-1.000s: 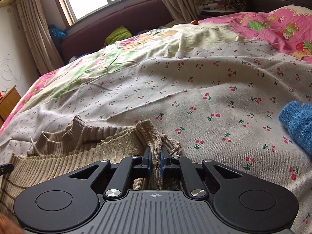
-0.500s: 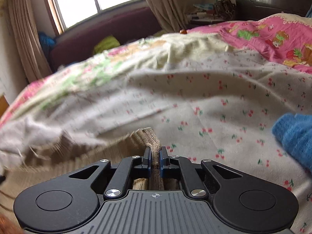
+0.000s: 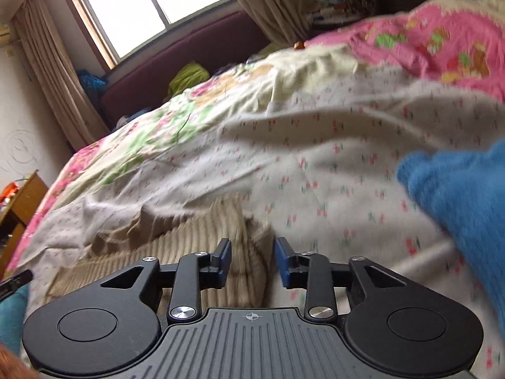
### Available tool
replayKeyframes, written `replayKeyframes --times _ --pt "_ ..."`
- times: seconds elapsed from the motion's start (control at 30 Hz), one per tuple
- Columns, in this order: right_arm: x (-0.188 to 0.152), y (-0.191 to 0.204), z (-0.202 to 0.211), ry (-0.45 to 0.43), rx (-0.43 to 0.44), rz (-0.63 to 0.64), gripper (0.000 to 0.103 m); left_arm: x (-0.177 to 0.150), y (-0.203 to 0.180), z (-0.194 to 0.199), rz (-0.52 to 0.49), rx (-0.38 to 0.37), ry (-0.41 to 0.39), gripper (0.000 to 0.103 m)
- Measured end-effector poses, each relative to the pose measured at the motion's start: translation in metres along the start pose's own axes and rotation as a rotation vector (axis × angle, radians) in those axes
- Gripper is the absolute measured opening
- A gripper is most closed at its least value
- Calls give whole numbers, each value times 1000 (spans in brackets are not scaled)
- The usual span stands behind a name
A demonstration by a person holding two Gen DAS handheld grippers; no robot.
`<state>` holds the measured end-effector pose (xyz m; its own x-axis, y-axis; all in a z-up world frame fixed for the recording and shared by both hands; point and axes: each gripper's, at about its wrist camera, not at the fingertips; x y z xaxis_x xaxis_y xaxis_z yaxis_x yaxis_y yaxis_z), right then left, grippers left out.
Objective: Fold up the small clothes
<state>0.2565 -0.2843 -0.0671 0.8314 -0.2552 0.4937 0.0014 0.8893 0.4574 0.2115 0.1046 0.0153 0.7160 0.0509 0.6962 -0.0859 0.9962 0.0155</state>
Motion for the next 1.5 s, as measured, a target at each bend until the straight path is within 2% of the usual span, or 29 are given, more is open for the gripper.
replayKeyframes --times 0.1,0.23,0.3,0.37,0.47,0.53,0.6,0.7,0.83,0.97,1.03,1.17,1.2,1.27,1.3,1.4,1.5 --pt "-10 -7 -9 46 8 -19 37 -17 -29 10 -78 -39 -3 31" --pt "-11 -20 -19 87 105 -105 38 -36 -60 -7 -158 -77 81 32" --pt "-11 -22 -17 94 152 -105 39 -45 -66 -18 -166 -73 121 32" --pt "-12 -24 -20 115 174 -89 39 -45 -66 -14 -153 -67 110 32" --pt "-15 -28 -30 141 208 -110 38 -43 -68 -2 -127 -96 76 32" --pt "-15 -30 -33 140 228 -134 37 -47 -75 -8 -161 -87 98 33" --pt "-15 -30 -33 138 230 -134 37 -53 -81 -21 -200 -66 132 33" --pt "-16 -28 -31 132 221 -131 37 -50 -79 -16 -165 -76 124 33" --pt "-19 -30 -32 119 227 -144 37 -48 -78 6 -145 -97 56 34" --pt "-22 -30 -29 110 224 -143 37 -61 -87 -9 -164 -107 114 36" --pt "-23 -30 -27 109 223 -130 37 -62 -89 -4 -155 -96 100 36" --pt "-24 -34 -28 105 236 -138 37 -58 -92 13 -140 -142 43 36" --pt "-25 -34 -29 104 237 -135 37 -58 -96 11 -154 -139 48 36" --pt "-24 -33 -29 105 237 -130 37 -64 -104 -4 -189 -130 110 37" --pt "-24 -33 -29 105 237 -127 37 -68 -106 -7 -196 -121 111 37" --pt "-24 -35 -30 102 246 -134 37 -66 -103 -1 -174 -135 100 37" --pt "-25 -35 -31 95 248 -132 37 -63 -97 13 -136 -168 55 37"
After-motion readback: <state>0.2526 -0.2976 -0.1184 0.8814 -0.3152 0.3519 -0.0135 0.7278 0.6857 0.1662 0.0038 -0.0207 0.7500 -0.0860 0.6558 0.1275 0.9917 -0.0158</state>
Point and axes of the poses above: each gripper's, at about its wrist camera, not at the fingertips, and z roughly against the way its jaws point, y to its left, x to its top, and after that the axes turned 14 degrees about y, right-handed
